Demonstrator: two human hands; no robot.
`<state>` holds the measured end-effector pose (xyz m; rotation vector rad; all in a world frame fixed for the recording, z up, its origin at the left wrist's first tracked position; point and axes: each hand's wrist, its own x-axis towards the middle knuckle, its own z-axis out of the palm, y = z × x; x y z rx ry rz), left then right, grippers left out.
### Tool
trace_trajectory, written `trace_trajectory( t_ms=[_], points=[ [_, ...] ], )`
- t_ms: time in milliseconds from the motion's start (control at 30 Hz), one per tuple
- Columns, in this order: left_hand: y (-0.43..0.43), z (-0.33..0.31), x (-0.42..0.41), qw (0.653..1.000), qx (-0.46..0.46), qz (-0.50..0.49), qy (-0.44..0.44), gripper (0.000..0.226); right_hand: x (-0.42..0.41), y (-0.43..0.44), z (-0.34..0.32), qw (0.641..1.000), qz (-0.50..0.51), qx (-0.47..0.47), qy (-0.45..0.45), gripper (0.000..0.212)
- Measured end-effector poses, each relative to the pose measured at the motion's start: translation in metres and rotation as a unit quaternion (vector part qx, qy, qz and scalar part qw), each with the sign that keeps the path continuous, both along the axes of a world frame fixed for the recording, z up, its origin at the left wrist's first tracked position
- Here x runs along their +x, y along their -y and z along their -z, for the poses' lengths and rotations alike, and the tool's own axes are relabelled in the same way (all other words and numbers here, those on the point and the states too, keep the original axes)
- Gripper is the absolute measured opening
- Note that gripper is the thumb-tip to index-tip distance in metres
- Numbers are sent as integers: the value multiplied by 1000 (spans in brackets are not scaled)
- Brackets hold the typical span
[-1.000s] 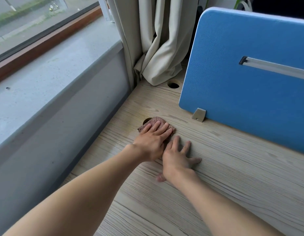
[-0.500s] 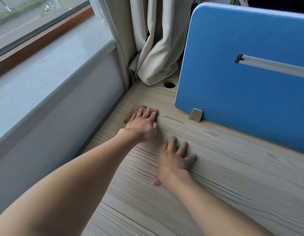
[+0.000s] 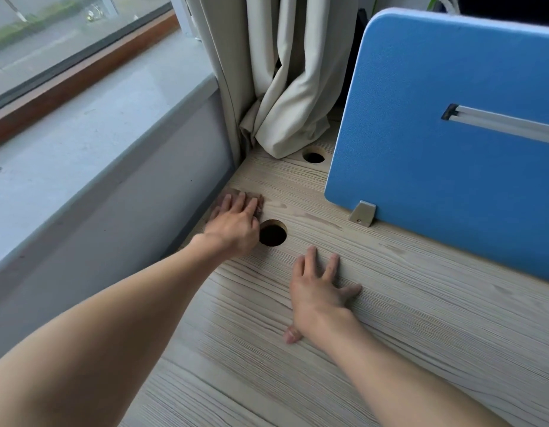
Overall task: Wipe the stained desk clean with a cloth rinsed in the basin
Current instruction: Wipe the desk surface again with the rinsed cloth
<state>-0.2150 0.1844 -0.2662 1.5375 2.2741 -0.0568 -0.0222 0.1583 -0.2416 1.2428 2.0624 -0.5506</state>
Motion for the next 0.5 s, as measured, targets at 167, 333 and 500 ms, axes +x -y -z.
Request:
trace_trajectory(
  t_ms=[167,333,500],
  points=[
    [-7,5,0,999,15,-39,9,60,1,-1,2,1000,1,-3,-3,143],
    [19,4,-2,998,16,49,23,57,-1,-1,1,1000,5,-3,2,145],
    [19,4,-13,1000,12,-20,10,57,0,-2,2,1000,4,-6,5,145]
  ],
)
